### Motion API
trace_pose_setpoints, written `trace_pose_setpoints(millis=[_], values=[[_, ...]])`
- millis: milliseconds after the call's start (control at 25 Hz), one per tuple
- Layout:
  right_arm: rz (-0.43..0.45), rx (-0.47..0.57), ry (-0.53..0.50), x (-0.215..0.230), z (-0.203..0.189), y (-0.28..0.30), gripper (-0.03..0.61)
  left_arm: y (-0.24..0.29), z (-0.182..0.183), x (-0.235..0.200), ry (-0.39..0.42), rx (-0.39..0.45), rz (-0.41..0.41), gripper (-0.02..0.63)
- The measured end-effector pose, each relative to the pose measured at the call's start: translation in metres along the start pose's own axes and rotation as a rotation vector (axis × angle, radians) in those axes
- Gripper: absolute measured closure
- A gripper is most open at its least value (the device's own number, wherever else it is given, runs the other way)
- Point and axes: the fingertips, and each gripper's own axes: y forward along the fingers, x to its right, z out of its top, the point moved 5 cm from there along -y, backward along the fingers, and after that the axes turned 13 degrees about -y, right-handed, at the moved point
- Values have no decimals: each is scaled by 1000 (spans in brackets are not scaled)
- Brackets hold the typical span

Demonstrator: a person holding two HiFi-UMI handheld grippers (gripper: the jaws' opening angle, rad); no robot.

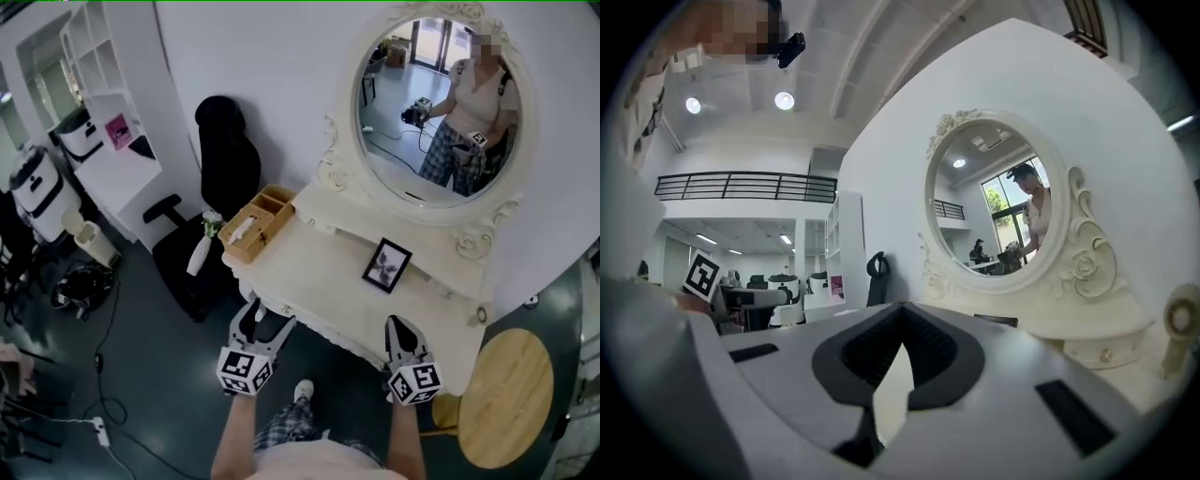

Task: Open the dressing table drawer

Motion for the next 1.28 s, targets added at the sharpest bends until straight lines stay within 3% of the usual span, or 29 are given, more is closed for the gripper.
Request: trace_pose_setpoints(millis=[400,840,1280], values=[[-57,-20,8,40,-2,101,566,127,23,-52,22,-50,-81,252],[-45,-51,20,71,-10,156,566,179,14,-78,-41,-93,-31,252],[9,-97,37,62,-51,255,566,263,-16,-122,-54,-131,27,253]])
